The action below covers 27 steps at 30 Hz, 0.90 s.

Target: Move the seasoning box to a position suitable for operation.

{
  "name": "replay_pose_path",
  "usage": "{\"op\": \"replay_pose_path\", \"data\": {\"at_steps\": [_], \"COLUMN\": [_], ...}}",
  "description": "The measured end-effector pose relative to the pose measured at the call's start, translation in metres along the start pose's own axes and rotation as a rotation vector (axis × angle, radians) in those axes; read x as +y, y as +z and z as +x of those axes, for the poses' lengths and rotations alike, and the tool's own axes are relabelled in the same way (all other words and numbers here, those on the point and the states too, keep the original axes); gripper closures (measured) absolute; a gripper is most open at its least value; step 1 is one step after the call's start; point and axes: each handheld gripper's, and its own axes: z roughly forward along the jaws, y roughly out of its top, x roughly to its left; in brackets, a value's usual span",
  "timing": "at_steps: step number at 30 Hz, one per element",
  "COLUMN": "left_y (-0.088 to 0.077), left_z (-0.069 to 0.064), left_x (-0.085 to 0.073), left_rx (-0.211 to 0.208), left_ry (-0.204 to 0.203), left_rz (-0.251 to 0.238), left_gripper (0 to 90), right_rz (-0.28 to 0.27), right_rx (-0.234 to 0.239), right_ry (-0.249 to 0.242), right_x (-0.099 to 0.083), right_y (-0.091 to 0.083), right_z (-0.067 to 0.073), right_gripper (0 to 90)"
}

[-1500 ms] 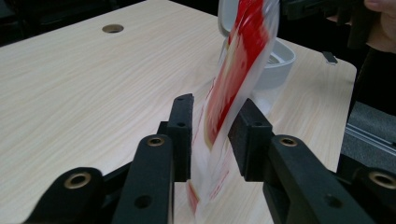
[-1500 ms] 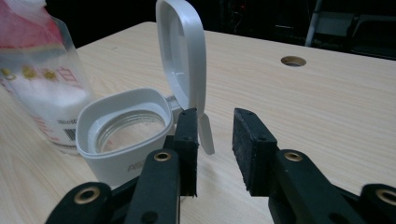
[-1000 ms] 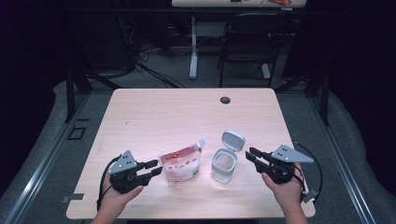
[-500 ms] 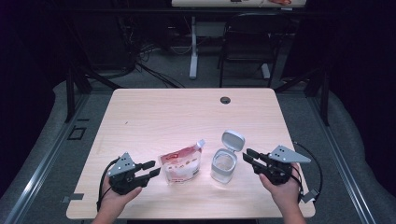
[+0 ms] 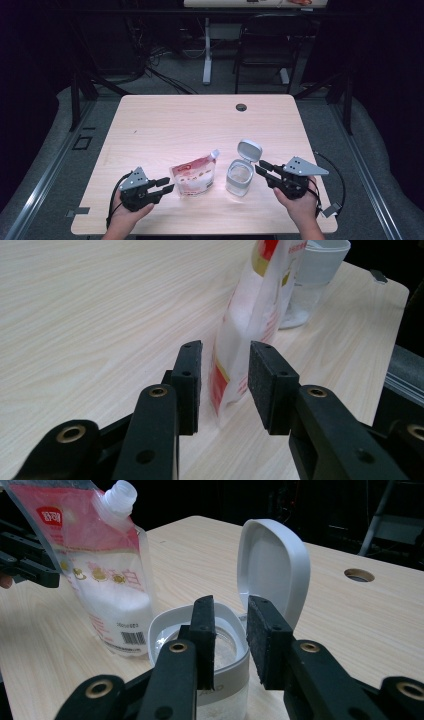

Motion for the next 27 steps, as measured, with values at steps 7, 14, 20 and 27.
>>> {"op": "replay_pose_path", "data": {"at_steps": [7,14,20,27], "left_y": [0.007,0.018,0.019,0.020], "left_z": [-0.005,-0.010,-0.010,-0.008], "left_x": [-0.001,-0.004,-0.005,-0.005], "left_rx": [-0.025,-0.013,0.001,0.015], "left_ry": [0.023,0.047,0.050,0.050], "left_rz": [0.039,0.081,0.085,0.085], "left_gripper": [68.8,75.8,79.8,85.2], "right_rz": [0.001,-0.001,0.010,0.021], "right_rx": [0.009,0.025,0.048,0.082], "right_ry": [0.001,-0.007,-0.013,-0.028], "right_x": [-0.001,0.002,0.007,0.016], "right_y": [0.002,0.004,0.010,0.017], "right_z": [0.001,0.004,0.008,0.013], "right_gripper": [73.2,73.2,72.1,69.8]}}
